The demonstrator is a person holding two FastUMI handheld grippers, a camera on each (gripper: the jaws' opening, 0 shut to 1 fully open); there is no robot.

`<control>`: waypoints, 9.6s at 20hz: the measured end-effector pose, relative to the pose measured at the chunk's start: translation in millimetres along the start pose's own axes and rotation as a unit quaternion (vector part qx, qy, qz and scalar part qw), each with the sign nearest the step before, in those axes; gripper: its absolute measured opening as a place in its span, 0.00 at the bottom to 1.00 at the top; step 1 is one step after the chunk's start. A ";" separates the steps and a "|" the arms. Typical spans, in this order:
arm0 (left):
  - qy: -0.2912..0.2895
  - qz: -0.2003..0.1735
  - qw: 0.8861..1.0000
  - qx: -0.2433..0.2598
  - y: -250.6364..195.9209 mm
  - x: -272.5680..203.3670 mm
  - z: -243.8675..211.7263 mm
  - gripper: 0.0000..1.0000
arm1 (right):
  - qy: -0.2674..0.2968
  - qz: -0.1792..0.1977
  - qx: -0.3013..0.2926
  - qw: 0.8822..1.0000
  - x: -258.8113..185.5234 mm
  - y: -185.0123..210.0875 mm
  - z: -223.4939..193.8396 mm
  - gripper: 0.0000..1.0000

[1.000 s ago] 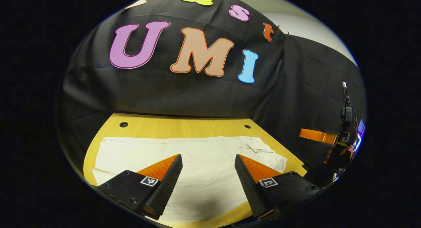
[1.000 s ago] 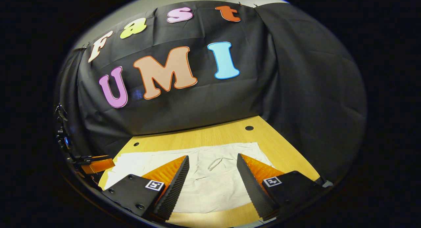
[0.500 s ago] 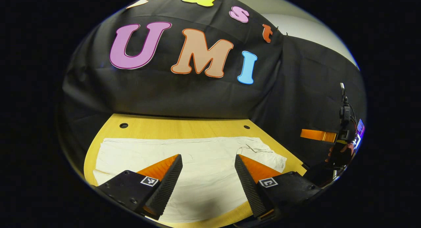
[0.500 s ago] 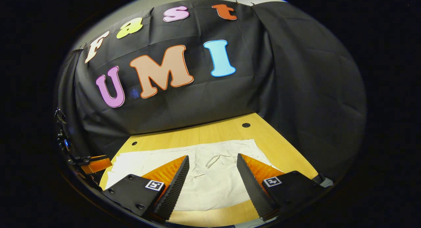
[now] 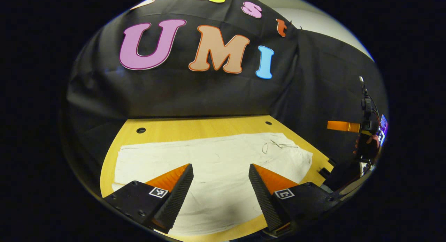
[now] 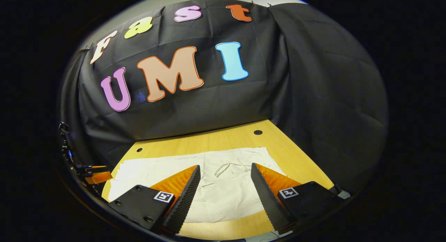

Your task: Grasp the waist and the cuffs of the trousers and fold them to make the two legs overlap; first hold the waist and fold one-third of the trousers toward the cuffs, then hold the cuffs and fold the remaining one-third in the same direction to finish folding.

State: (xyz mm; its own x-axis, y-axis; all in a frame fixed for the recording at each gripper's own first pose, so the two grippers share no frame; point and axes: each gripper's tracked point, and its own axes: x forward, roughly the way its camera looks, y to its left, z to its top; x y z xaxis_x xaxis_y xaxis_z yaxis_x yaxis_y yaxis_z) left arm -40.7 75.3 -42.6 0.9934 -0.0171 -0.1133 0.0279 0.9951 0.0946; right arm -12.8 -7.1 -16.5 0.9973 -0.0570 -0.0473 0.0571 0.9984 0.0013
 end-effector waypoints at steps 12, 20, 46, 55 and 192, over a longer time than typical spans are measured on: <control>0.300 -0.102 0.934 0.163 67.4 -77.7 -177.8 0.94 | 0.003 -0.017 -0.027 0.999 -10.7 20.6 -18.7 0.93; 0.399 -0.126 0.867 0.271 125.3 -114.2 -227.1 0.93 | 0.011 -0.040 -0.022 0.999 -21.1 24.3 -34.8 0.94; 0.493 -0.121 0.802 0.315 150.4 -109.4 -250.5 0.00 | 0.093 0.031 -0.027 0.995 -1.1 -25.9 -65.9 0.94; 0.536 -0.081 0.782 0.307 150.0 -109.7 -251.0 0.00 | 0.177 0.120 -0.155 0.965 12.5 -64.4 -101.2 0.94; -0.037 0.158 0.987 0.002 -74.0 123.0 -5.2 0.98 | 0.109 0.096 0.039 0.989 195.2 -58.5 9.2 0.12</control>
State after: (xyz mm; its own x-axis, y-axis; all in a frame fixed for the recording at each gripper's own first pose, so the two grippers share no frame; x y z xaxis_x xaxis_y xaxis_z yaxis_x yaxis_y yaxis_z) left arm 78.8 0.1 -68.8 0.9578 0.2874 -0.0045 -0.2849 0.9514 0.1173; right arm 179.0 -76.7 -16.7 0.9564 0.1452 -0.2536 -0.1213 0.9868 0.1073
